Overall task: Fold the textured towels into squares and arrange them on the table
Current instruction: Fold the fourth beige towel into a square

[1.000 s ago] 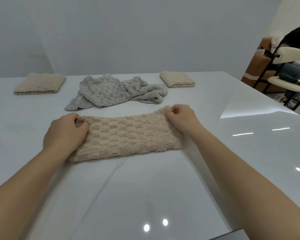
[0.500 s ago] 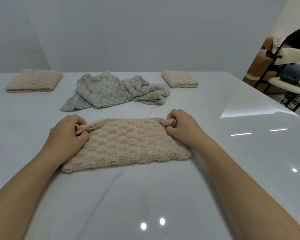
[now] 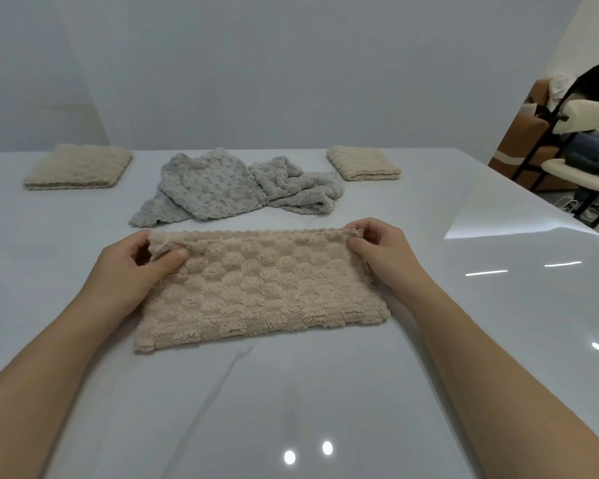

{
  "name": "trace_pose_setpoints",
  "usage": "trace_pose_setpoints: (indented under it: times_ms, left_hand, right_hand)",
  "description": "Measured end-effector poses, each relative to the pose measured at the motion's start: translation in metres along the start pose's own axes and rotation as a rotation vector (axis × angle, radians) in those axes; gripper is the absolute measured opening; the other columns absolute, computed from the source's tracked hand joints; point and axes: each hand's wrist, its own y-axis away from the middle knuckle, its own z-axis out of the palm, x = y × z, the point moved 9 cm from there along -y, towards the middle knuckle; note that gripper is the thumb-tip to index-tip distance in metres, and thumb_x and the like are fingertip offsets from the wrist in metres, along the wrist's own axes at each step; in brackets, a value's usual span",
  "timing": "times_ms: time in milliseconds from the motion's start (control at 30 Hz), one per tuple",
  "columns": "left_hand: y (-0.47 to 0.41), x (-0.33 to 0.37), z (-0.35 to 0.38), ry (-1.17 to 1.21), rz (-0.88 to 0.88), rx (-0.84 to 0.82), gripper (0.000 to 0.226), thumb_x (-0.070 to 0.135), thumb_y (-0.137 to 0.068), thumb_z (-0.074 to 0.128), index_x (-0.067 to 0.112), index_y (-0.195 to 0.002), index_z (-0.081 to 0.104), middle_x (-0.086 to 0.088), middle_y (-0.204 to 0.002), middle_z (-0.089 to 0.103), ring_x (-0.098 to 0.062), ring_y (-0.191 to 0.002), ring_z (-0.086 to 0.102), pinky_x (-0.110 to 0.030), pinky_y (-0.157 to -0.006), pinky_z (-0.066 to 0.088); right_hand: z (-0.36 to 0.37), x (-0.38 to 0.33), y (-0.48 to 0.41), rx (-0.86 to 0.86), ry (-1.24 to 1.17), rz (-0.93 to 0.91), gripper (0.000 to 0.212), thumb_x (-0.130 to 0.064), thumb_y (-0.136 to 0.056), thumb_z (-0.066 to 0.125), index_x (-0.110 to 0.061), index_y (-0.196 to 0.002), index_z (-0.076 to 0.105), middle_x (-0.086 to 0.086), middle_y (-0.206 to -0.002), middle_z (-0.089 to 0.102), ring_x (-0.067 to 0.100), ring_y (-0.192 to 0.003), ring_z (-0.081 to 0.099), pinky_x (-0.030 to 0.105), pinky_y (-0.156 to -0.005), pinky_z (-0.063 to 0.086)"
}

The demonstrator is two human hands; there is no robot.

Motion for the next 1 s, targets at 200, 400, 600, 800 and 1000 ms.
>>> trace_pose_setpoints:
  times_ms: [200, 400, 600, 800, 1000]
  left_hand:
    - [0.002, 0.0, 0.002, 0.046, 0.009, -0.029, 0.005, 0.011, -0.084, 0.068, 0.014, -0.085, 0.064, 0.015, -0.067, 0.068, 0.002, -0.065, 0.06, -0.008, -0.056, 0.047]
    - [0.003, 0.002, 0.0, 0.071, 0.017, -0.016, 0.01, 0.01, -0.083, 0.069, 0.017, -0.091, 0.068, 0.013, -0.075, 0.072, 0.002, -0.07, 0.065, -0.01, -0.062, 0.05]
    - [0.004, -0.005, -0.008, 0.121, -0.034, 0.046, 0.011, 0.022, -0.09, 0.062, 0.018, -0.082, 0.068, 0.014, -0.069, 0.07, 0.0, -0.065, 0.061, -0.012, -0.06, 0.05]
    - [0.009, 0.005, -0.005, 0.181, -0.01, 0.059, 0.026, 0.016, -0.096, 0.054, 0.021, -0.074, 0.066, 0.017, -0.055, 0.061, 0.004, -0.048, 0.053, -0.008, -0.046, 0.043]
    - [0.01, 0.005, -0.004, 0.307, -0.107, 0.063, 0.019, 0.02, -0.094, 0.057, 0.018, -0.078, 0.066, 0.01, -0.065, 0.069, -0.004, -0.059, 0.063, -0.015, -0.053, 0.052]
  right_hand:
    - [-0.004, 0.008, -0.003, 0.016, -0.033, 0.029, 0.041, 0.017, -0.084, 0.052, -0.019, -0.095, 0.067, 0.009, -0.082, 0.058, 0.01, -0.057, 0.045, 0.025, -0.054, 0.037]
    - [0.001, 0.01, -0.002, -0.03, -0.193, 0.069, 0.041, 0.02, -0.082, 0.05, -0.011, -0.099, 0.069, 0.007, -0.084, 0.064, 0.007, -0.06, 0.051, 0.016, -0.054, 0.042]
    - [0.0, 0.005, 0.002, -0.018, -0.325, 0.12, 0.021, 0.008, -0.092, 0.052, -0.007, -0.094, 0.066, 0.002, -0.075, 0.065, 0.006, -0.052, 0.055, 0.017, -0.048, 0.043]
    - [-0.001, 0.005, 0.001, 0.0, -0.336, 0.142, 0.019, 0.002, -0.096, 0.048, -0.011, -0.091, 0.061, -0.001, -0.071, 0.061, 0.007, -0.052, 0.054, 0.02, -0.049, 0.044]
    - [-0.003, 0.004, 0.004, -0.021, -0.264, 0.2, 0.017, -0.003, -0.094, 0.05, -0.014, -0.086, 0.06, 0.002, -0.075, 0.064, 0.014, -0.063, 0.06, 0.026, -0.06, 0.051]
